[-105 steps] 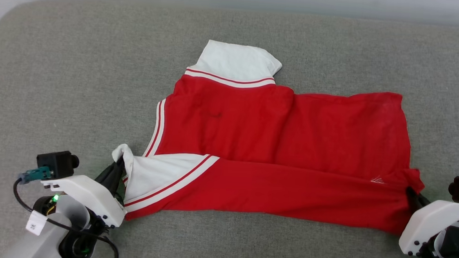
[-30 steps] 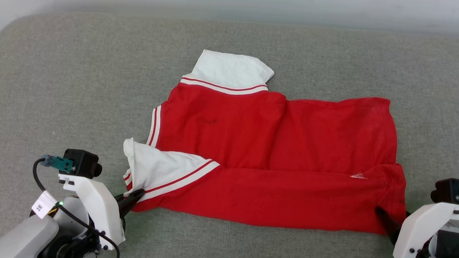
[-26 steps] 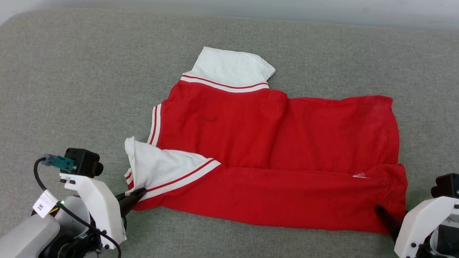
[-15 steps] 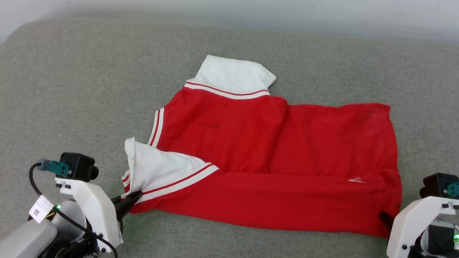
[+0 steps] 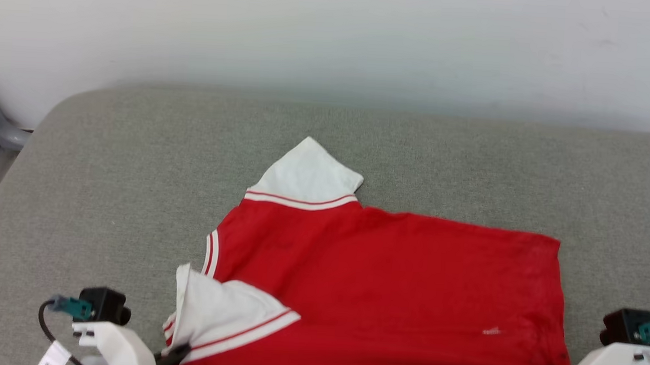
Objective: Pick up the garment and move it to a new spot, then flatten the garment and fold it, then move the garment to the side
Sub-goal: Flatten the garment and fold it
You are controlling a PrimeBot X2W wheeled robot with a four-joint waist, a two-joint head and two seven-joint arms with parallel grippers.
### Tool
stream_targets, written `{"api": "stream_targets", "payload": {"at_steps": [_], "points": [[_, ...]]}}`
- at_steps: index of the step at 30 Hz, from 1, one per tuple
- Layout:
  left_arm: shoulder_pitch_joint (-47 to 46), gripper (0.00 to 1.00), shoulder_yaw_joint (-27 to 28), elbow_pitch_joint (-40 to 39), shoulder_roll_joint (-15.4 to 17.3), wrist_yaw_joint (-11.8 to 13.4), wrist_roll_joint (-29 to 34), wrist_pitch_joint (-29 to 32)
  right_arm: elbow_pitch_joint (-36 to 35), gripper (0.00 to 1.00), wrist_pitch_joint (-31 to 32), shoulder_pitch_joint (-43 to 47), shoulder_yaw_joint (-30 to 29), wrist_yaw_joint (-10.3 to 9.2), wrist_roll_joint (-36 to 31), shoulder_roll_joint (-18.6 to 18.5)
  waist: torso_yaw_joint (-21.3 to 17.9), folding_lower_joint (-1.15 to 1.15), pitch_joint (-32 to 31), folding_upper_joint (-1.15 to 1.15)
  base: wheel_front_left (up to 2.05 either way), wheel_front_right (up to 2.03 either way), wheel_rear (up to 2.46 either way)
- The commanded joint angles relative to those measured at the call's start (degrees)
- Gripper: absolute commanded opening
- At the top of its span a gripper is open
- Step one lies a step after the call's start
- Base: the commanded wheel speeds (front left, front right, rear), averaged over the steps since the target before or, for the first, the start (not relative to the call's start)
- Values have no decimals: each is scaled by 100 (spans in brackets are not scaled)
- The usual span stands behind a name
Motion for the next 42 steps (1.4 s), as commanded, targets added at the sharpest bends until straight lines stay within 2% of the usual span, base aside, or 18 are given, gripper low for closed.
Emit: {"api": "stream_targets", "payload": {"at_steps": [1,6,7,8,9,10,11,15,18,23,28,34,39,42], "points": [[199,0,23,-28,64,90,-70,-38,-83,0,65,219,-62,-5,37,14,19,1,-108,0,0,0,0],[471,0,-20,9,-8,76,-185,-101,-62,0,47,608,-127,-5,120,94,40,1,-120,0,0,0,0],[471,0,-45,50,-58,61,-161,-135,-5,23,8,658,-133,-5,165,118,42,1,-109,0,0,0,0],[441,4,-58,107,-116,49,-141,-159,64,67,-35,702,-148,-5,205,138,44,1,-95,0,0,0,0],[406,40,-73,161,-190,16,-156,-172,111,100,-100,725,-149,-5,230,155,49,1,-88,0,0,0,0],[367,67,-93,206,-244,-5,-149,-160,147,100,-174,743,-139,-5,256,168,52,1,-81,0,0,0,0],[313,100,-104,263,-295,-38,-129,-171,166,100,-297,752,-128,-5,285,183,50,1,-72,0,0,0,0],[112,100,-91,461,-432,-98,55,-370,130,100,-1086,679,-46,-5,254,210,4,1,-51,0,0,0,0],[-63,100,10,519,-471,-33,279,-663,34,100,-1926,543,10,-5,197,210,-50,1,-52,0,0,0,0],[-366,100,227,518,-606,6,670,-1384,-67,100,-3296,290,102,-5,-72,209,-132,1,-30,0,0,0,0],[-701,100,381,441,-768,-44,1174,-2199,-167,100,-4264,-21,277,-5,-290,158,-205,1,137,0,0,0,0],[-1057,100,540,380,-922,-38,1687,-2694,-353,100,-4738,-337,310,-5,-472,182,-287,1,494,0,0,0,0],[-1457,100,831,454,-1045,-172,2048,-2808,-643,100,-4826,-659,274,-5,-539,227,-394,1,992,0,0,0,0],[-1807,100,925,575,-1092,-338,2153,-2821,-769,100,-4809,-815,278,-5,-578,237,-481,1,1298,0,0,0,0]]}}
